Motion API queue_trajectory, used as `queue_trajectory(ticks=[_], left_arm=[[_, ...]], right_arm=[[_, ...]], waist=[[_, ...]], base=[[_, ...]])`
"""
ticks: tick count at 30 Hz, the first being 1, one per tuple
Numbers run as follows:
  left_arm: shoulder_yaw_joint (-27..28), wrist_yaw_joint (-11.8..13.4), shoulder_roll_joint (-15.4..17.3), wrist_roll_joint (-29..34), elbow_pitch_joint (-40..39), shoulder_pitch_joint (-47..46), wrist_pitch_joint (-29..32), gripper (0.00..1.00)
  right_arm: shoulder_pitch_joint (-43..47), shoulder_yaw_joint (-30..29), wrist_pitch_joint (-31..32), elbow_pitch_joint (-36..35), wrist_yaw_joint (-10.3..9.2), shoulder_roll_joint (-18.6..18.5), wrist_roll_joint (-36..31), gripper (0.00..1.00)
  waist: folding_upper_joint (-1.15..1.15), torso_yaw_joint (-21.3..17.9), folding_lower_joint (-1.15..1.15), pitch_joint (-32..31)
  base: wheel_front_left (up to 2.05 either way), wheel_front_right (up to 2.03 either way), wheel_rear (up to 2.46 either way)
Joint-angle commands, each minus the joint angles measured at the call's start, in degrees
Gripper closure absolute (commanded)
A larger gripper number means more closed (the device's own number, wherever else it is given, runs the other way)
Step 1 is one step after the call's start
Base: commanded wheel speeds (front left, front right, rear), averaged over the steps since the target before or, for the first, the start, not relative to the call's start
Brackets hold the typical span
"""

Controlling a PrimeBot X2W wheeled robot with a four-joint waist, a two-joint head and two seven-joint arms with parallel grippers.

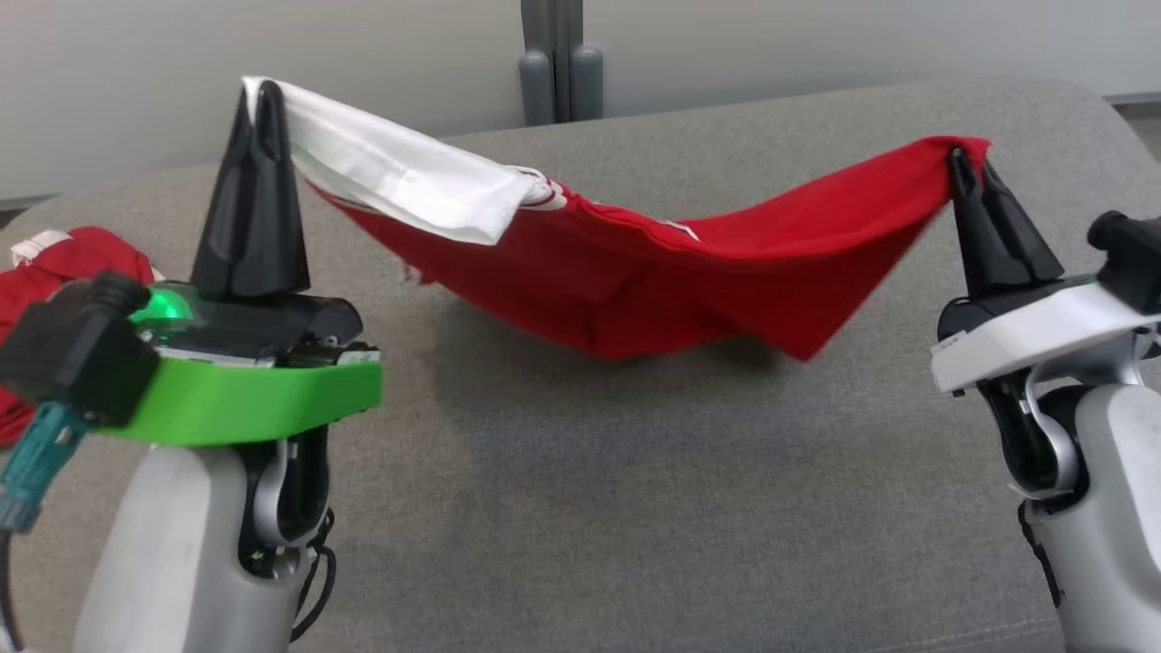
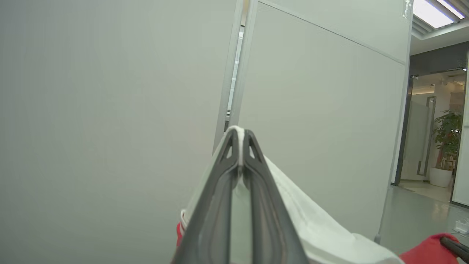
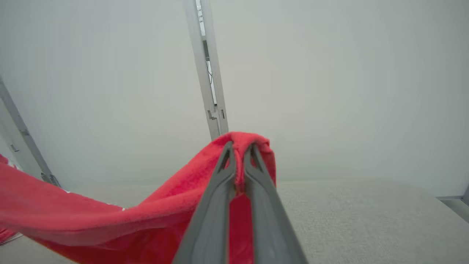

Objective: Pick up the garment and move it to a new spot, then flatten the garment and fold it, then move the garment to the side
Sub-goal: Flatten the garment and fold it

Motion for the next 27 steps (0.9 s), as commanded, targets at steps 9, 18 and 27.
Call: queue_trajectory(ticks=[9, 18, 27], left_arm=[[1.08, 2.16, 4.42, 4.07, -19.96, -0.40, 4.26, 1.00], [2.31, 2.79, 7.94, 5.61, -30.40, -5.88, 12.10, 1.00], [2.55, 1.70, 7.35, 1.85, -16.77, -11.65, 14.75, 1.00]], right_arm=[[9.03, -6.08, 9.04, -32.29, 0.00, 1.89, -2.73, 1.00], [10.30, -9.47, 14.10, -47.29, 0.00, 3.27, -3.73, 1.00], [3.88, -7.16, 16.11, -32.71, 0.00, 3.30, 3.17, 1.00]], waist=[[0.00, -0.73, 0.00, -5.88], [0.00, -2.53, 0.00, -4.31], [0.00, -2.89, 0.00, 6.84]], base=[[0.00, 0.00, 0.00], [0.00, 0.00, 0.00], [0.00, 0.00, 0.00]])
